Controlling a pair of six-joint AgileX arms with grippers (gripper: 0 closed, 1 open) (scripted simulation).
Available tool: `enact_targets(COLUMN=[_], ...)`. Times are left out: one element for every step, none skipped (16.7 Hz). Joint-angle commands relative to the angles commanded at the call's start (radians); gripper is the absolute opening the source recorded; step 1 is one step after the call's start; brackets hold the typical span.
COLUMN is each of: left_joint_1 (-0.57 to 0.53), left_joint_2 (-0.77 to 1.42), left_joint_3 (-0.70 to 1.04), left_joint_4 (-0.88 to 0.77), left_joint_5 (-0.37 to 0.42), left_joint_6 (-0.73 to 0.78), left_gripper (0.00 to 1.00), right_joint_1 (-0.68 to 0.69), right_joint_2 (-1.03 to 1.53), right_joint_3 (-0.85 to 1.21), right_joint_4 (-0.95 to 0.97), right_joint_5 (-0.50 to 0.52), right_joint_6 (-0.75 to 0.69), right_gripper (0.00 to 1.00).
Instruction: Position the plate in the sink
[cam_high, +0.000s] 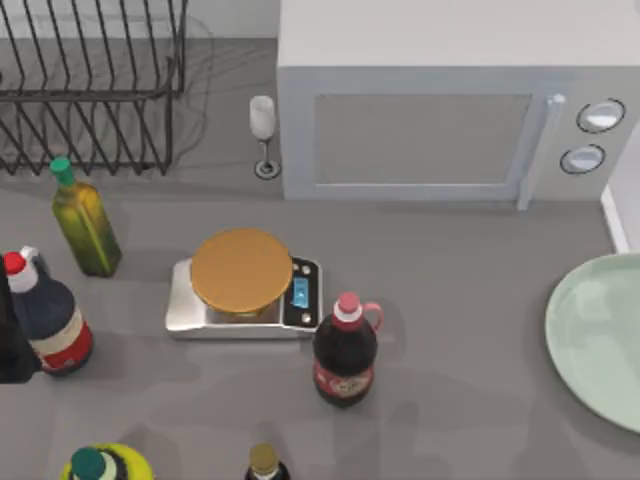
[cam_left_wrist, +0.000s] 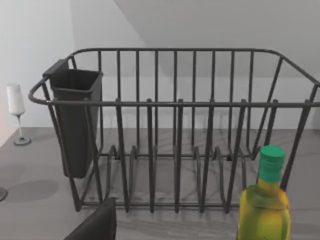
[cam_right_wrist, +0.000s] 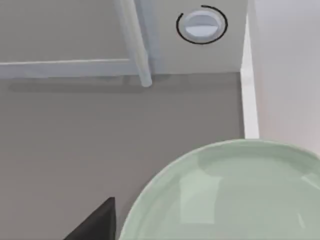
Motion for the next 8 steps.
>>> enact_targets(left_joint_1=[0.0, 0.0, 0.0, 0.0, 0.0, 0.0, 0.0, 0.0], left_joint_2=[0.0, 0.0, 0.0, 0.0, 0.0, 0.0, 0.0, 0.0], left_joint_3=[0.0, 0.0, 0.0, 0.0, 0.0, 0.0, 0.0, 0.0], left_joint_4=[0.0, 0.0, 0.0, 0.0, 0.0, 0.0, 0.0, 0.0], left_joint_5=[0.0, 0.0, 0.0, 0.0, 0.0, 0.0, 0.0, 0.0], left_joint_6=[0.0, 0.0, 0.0, 0.0, 0.0, 0.0, 0.0, 0.0], left_gripper=[1.0, 1.0, 1.0, 1.0, 1.0, 1.0, 1.0, 1.0], right_joint_1=[0.02, 0.04, 0.06, 0.08, 0.099, 0.117, 0.134, 0.15], right_joint_2=[0.101, 0.203, 0.305, 0.406, 0.504, 0.599, 0.688, 0.77], right_joint_3=[0.069, 0.139, 0.209, 0.277, 0.343, 0.407, 0.466, 0.521], right_joint_4=[-0.06, -0.12, -0.18, -0.239, -0.296, -0.35, -0.401, -0.449], right_joint_5=[0.0, 0.0, 0.0, 0.0, 0.0, 0.0, 0.0, 0.0], right_joint_6=[0.021, 0.042, 0.062, 0.083, 0.103, 0.121, 0.139, 0.156], right_gripper=[1.0, 1.0, 1.0, 1.0, 1.0, 1.0, 1.0, 1.0])
